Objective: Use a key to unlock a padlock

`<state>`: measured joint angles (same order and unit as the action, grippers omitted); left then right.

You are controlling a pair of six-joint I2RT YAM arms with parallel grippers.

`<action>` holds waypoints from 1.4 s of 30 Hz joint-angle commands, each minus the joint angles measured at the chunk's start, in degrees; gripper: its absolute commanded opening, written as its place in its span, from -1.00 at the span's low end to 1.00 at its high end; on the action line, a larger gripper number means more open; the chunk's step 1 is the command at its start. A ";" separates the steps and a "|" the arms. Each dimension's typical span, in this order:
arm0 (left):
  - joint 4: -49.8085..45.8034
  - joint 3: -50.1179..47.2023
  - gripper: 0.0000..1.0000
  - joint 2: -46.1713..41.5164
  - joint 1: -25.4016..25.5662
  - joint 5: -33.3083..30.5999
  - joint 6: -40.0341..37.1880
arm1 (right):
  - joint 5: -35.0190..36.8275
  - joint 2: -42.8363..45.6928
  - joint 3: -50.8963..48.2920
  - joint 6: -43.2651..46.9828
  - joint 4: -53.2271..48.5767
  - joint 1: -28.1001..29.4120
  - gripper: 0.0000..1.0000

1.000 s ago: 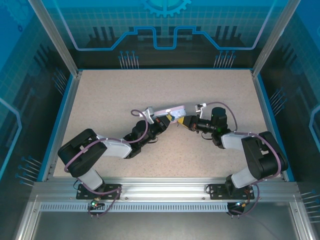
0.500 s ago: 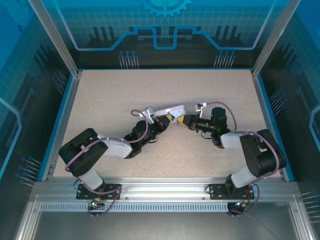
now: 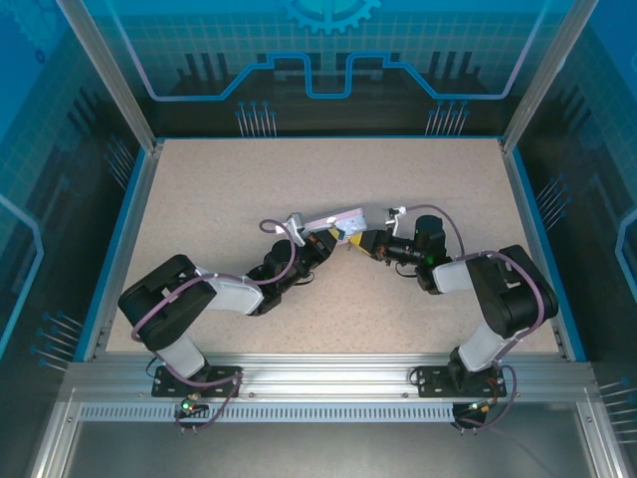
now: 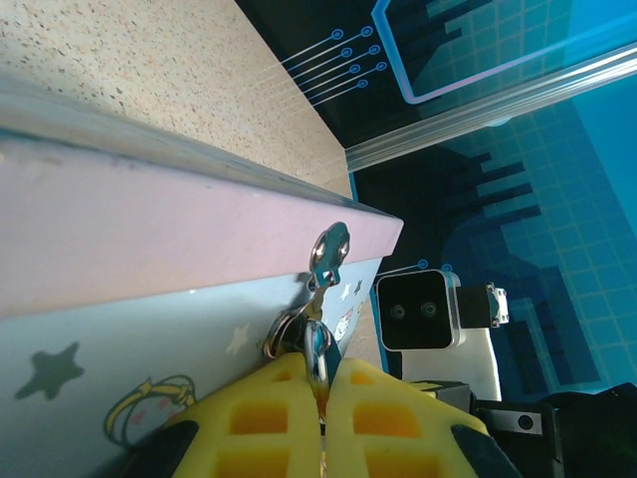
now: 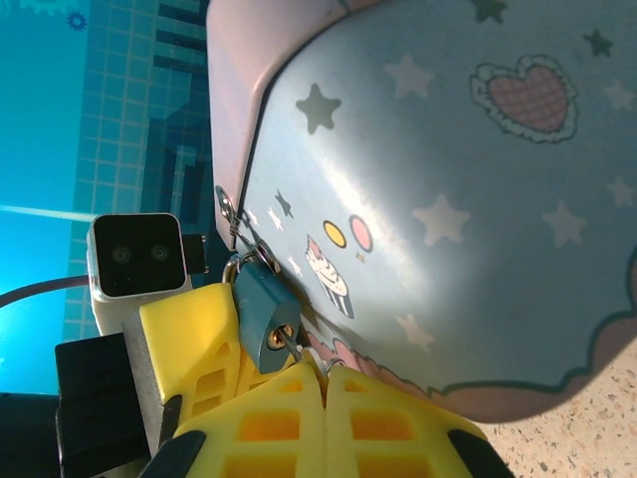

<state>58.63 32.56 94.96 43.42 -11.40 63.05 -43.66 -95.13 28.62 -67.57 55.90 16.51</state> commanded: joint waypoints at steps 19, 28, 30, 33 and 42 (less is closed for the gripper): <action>8.40 1.37 -1.00 1.61 0.44 3.22 0.44 | -3.93 -5.28 3.06 -2.38 3.01 1.59 -1.00; 9.41 0.76 -1.00 2.57 0.44 3.92 1.65 | -6.78 -6.11 4.95 -2.67 1.70 2.11 -1.00; 9.92 1.10 -1.00 3.03 0.44 4.12 2.01 | -6.88 -6.12 5.17 -2.15 1.18 2.44 -1.00; 8.87 1.78 -1.00 2.82 0.48 4.61 1.92 | -6.71 -6.23 5.22 -0.91 -0.09 2.79 -1.00; 6.17 1.07 -1.00 0.76 0.44 5.37 1.74 | -6.44 -8.18 6.87 0.53 0.88 2.77 -1.00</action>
<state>60.51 32.53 97.56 42.35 -12.47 64.01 -47.51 -101.95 33.26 -68.93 56.42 16.73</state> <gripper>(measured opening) 0.066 0.045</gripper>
